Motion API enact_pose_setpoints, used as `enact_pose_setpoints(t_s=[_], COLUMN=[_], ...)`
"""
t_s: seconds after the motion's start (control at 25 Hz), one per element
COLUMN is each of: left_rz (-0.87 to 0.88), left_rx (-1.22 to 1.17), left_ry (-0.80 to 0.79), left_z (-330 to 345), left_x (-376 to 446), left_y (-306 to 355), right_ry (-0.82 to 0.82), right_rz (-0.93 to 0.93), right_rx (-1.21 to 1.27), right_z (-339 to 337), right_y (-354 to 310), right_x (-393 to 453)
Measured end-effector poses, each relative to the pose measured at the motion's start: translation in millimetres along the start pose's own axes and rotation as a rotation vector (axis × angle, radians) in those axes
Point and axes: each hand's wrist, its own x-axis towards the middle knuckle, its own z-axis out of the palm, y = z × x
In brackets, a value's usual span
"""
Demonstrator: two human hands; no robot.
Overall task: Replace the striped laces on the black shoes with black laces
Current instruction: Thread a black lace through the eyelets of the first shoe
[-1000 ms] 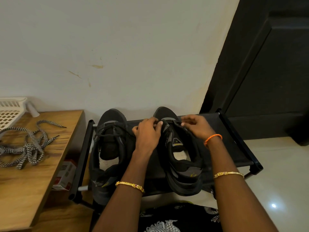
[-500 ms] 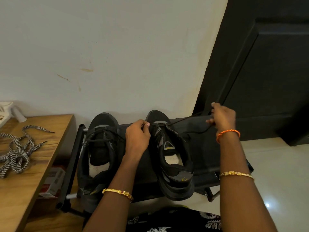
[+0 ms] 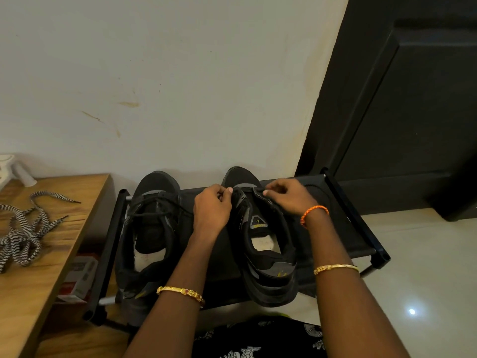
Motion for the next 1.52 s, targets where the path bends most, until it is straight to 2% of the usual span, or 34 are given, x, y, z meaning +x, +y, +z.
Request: enact_pose_setpoints(t_s=[0.2, 0.4, 0.48, 0.56, 0.64, 0.88, 1.08, 1.36, 1.52], left_rz=[-0.113, -0.204, -0.261, -0.310, -0.275, -0.154, -0.093, -0.033, -0.068], left_rx=[-0.172, -0.284, -0.346, -0.466, -0.512, -0.484, -0.519, -0.516, -0.314], left_ry=[-0.048, -0.029, -0.068, -0.117, -0.179, -0.305, -0.372, -0.370, -0.265], left_z=[4, 6, 2, -12, -36, -134, -190, -227, -215], left_x=[3, 5, 5, 4, 8, 20, -1, -27, -30], left_y=[-2, -4, -1, 13, 38, 154, 218, 262, 241], right_ry=[0.062, 0.052, 0.093, 0.127, 0.116, -0.007, 0.013, 0.095, 0.134], right_rz=[-0.082, -0.057, -0.018, 0.033, 0.007, -0.147, -0.213, -0.313, -0.275], right_rx=[-0.044, -0.058, 0.069, 0.359, 0.483, 0.471, 0.365, 0.314, 0.251], right_z=[9, 12, 10, 1, -18, -108, -151, -183, -175], right_y=[-1, 1, -4, -18, -44, -149, -208, -254, -235], right_x=[2, 5, 6, 0, -6, -42, -79, -111, -109])
